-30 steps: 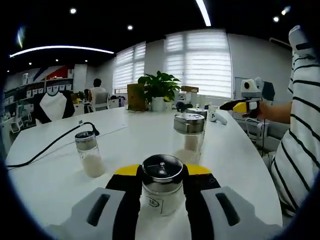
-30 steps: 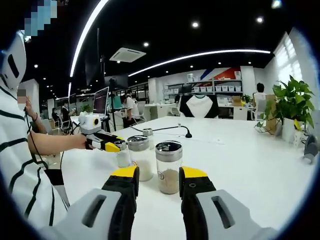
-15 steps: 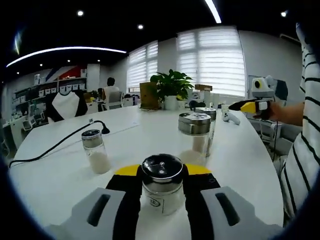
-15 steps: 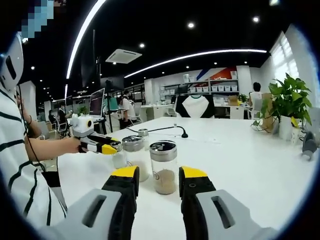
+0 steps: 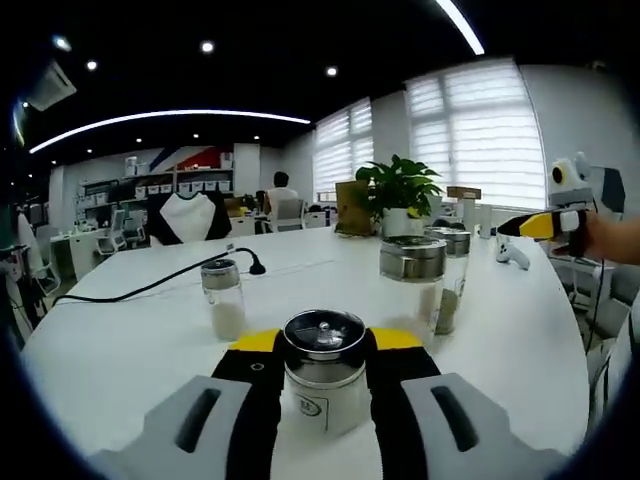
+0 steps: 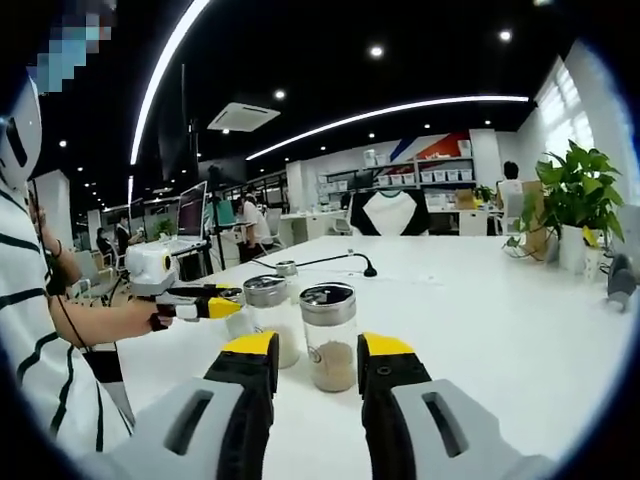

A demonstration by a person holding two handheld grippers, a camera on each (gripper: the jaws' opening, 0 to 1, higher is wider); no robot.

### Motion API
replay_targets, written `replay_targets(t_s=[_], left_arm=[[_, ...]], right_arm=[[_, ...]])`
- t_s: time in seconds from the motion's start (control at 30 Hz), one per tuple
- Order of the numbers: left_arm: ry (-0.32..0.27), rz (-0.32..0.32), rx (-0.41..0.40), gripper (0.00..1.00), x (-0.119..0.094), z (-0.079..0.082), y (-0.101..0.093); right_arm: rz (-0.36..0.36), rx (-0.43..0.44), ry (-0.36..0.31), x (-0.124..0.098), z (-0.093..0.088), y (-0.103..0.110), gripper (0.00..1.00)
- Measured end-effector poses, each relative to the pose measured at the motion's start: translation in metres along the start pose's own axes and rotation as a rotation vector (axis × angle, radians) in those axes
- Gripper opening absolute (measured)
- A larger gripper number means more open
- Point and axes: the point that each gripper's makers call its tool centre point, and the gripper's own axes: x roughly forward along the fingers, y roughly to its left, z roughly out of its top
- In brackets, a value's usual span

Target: Rotate the seasoning bottle until the label or dispensing opening points toward the visible target arrow and the bottle remains upright within the marked orientation range

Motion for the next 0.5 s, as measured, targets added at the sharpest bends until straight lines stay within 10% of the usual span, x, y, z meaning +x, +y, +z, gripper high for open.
replay_targets(t_s=[0.3,0.5], left_arm=[[-0.02,0.08,-0.008,0.34,-0.001,0.0,0.005],[-0.045,-0.022,0.078,0.52,-0.003,0.018,-0.002]], right_arm=[[0.007,0.005,-0.022,0.001,0.006,0.005,0.29],[0.02,-0.011,0.015,0.001,-0.001,0.008,0.29]])
